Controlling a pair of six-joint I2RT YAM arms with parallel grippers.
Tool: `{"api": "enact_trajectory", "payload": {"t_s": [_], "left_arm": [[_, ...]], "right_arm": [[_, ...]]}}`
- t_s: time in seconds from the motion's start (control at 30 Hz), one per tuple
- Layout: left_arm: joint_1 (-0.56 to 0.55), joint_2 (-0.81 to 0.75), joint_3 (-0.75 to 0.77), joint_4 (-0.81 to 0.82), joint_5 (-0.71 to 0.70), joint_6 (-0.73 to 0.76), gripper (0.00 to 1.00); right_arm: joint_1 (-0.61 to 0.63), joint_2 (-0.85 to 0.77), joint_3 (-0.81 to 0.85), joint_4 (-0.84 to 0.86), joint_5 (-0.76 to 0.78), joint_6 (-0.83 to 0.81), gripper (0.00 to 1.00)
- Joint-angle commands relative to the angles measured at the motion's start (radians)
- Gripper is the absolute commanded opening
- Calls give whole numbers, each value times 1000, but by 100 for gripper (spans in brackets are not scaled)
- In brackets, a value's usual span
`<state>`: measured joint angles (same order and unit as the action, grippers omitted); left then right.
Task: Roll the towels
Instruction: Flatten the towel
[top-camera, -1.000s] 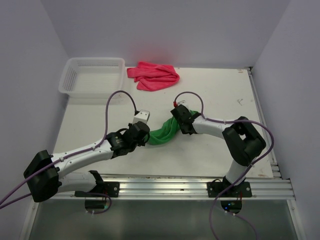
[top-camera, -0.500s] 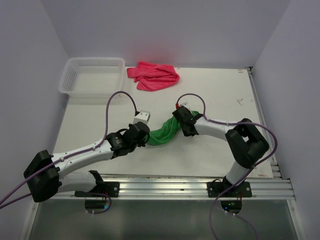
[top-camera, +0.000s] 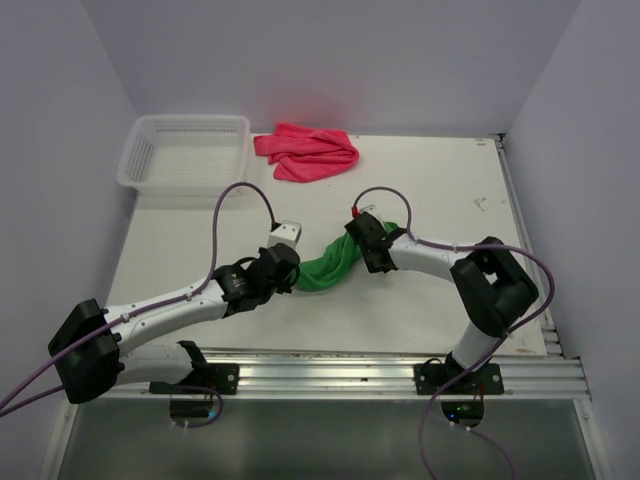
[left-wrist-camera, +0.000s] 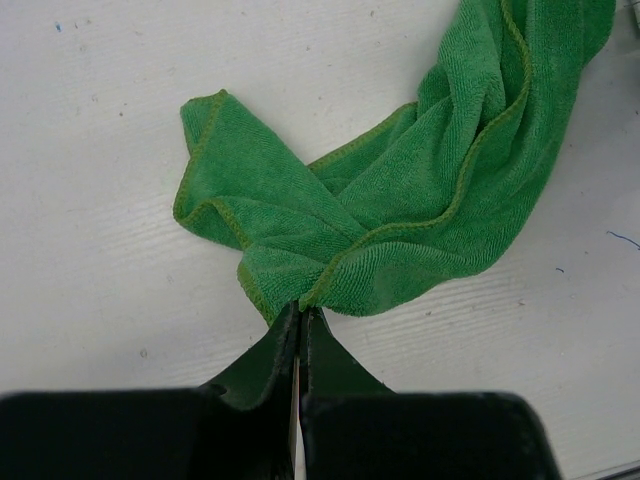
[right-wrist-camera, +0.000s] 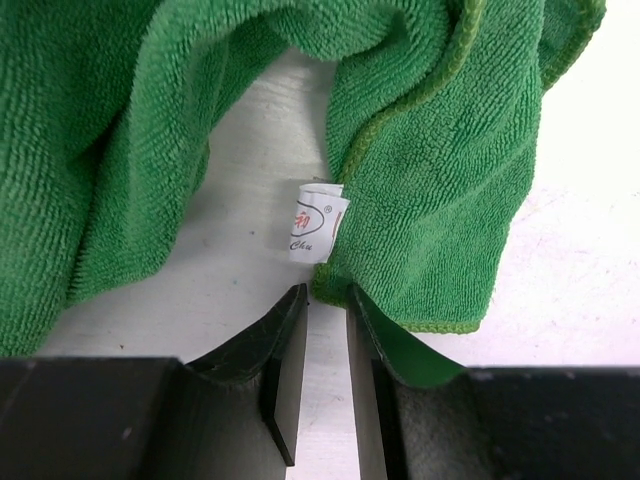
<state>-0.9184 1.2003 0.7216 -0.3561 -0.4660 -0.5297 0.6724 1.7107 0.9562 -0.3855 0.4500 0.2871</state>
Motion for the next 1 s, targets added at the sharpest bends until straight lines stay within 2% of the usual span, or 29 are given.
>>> {"api": "enact_trajectory", "payload": {"t_s": [0.0,0.4,0.5,0.57,0.67,0.77,0.97], "left_arm": [[4,-1,-13,35,-13,22,0],[4,13,-10,45,-10,30,0],[4,13,-7,45,-8,31,0],[4,15,-4,45,-3,30,0],[4,13,4,37,1,28,0],[4,8,21,19,1,25,0],[4,-19,71,-24,-13,25,0]], "right_arm": [[-11,46,1,17,-43,20,28],[-109,30,-28,10,-181,44,17],[-149,21,-43,20,-235,52,10],[-157,32,-43,22,-260,52,2],[-157,33,-33,17,-284,50,0],[-157,-8,-22,-4,-297,52,0],[-154,-230,16,-105,-283,52,0]]}}
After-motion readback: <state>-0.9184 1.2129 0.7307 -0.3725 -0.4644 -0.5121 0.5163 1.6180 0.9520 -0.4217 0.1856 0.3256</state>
